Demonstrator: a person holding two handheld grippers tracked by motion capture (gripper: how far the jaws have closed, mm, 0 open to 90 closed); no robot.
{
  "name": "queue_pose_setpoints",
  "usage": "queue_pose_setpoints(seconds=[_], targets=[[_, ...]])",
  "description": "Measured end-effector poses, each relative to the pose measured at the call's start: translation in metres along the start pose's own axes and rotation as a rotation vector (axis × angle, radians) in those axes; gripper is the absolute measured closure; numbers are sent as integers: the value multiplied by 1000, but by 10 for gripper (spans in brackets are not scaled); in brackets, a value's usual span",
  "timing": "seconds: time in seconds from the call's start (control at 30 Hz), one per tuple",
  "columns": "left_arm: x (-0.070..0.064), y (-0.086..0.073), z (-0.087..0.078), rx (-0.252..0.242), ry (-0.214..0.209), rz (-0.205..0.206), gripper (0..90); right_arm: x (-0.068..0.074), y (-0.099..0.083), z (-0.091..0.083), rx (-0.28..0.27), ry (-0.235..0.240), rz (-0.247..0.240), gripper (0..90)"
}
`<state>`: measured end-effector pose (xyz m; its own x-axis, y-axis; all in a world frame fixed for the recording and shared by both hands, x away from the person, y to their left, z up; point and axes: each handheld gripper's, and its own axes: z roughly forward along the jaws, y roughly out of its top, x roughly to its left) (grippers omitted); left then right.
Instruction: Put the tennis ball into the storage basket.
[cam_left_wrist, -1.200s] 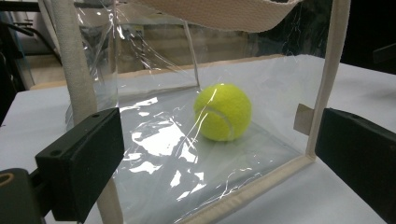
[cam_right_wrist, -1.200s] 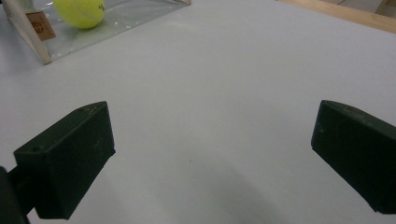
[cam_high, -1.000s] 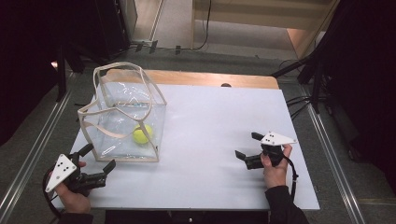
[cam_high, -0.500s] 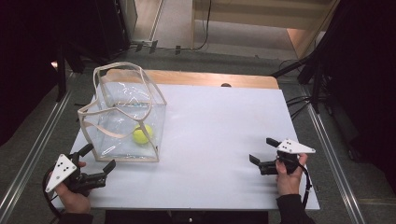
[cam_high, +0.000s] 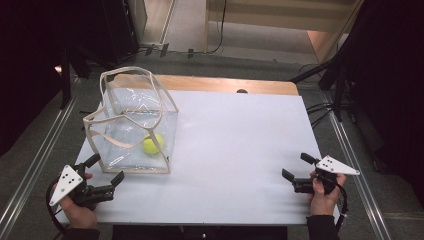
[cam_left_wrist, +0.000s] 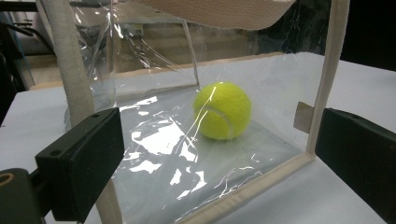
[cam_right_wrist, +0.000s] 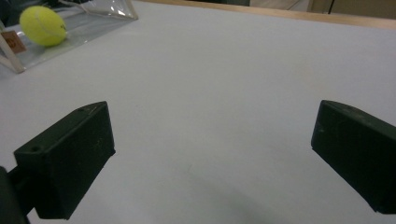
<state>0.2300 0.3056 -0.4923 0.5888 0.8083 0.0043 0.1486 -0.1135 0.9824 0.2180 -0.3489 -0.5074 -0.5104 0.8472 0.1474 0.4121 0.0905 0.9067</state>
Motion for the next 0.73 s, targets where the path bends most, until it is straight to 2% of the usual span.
queue_pose_setpoints(seconds=[0.23,0.33,0.57,0.67,0.73], targets=[[0,0,0,-4,0,-5,13,-6,-7,-16,-43,-26,38,0],[0,0,0,-6,-1,-12,13,-10,-9,-20,-51,-49,31,0],[0,0,0,1,0,-1,13,-15,-14,-26,-108,-64,88,0],[0,0,0,3,1,0,13,-15,-14,-24,-98,-70,64,0],[0,0,0,3,2,-1,13,-14,-14,-24,-95,-74,68,0]])
